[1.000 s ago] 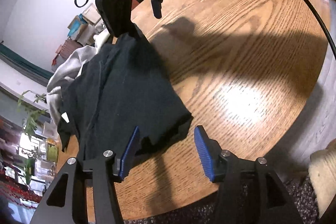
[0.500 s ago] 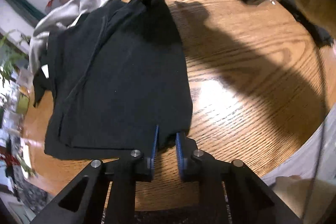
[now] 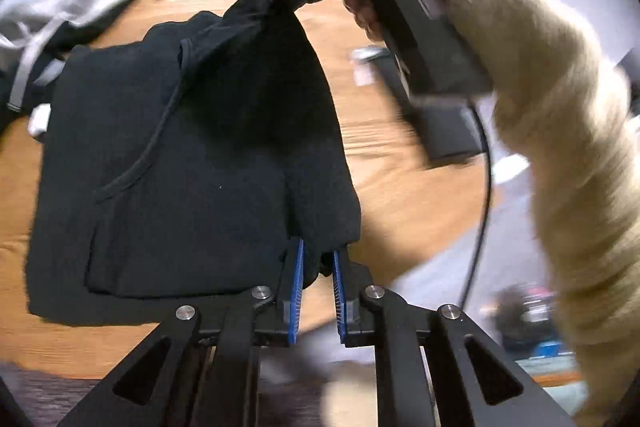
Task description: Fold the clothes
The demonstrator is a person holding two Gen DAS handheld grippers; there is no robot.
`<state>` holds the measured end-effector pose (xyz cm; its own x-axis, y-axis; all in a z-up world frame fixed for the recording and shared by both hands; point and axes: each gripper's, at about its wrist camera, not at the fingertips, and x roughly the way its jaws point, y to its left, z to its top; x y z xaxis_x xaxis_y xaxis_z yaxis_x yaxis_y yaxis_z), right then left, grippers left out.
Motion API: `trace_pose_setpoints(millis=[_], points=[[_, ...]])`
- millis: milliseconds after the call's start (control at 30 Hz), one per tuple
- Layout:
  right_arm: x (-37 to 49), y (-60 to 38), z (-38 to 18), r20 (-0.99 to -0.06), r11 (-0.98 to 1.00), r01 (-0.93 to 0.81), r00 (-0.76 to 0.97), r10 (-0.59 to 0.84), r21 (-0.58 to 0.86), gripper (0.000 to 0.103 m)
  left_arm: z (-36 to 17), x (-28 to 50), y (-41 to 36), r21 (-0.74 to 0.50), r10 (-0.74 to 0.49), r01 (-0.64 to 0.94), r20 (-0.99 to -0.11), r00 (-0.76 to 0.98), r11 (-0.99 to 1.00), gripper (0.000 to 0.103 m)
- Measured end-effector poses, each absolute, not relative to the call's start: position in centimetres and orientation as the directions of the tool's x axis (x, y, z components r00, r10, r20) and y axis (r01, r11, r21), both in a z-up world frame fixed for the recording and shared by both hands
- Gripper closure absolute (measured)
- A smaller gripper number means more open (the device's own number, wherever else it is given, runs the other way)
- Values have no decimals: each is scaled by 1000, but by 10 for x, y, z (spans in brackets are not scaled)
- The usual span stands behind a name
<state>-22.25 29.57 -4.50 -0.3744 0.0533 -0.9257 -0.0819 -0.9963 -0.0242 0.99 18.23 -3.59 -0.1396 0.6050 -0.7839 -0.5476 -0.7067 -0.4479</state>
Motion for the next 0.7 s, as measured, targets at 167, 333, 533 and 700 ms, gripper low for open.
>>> trace_pose_setpoints(millis=[167,333,533,700], points=[[-200,299,-7,-904,-988,-107,-404,143,-108,94,-31,-3,129,-599,706,-427,-693,-149,-678,89],[-229,224,-7,-893,-993,-4,-438,108,-118,94,-40,-31,48,-632,673,-232,-688,-271,-739,89],[-280,136,-40,-905,-990,111,-425,28,-83,90,-56,-58,-29,-579,543,-33,-743,-390,-815,89],[-282,135,-31,-872,-994,100,-489,-7,-48,52,-73,-68,-57,-550,476,63,-770,-425,-833,94]])
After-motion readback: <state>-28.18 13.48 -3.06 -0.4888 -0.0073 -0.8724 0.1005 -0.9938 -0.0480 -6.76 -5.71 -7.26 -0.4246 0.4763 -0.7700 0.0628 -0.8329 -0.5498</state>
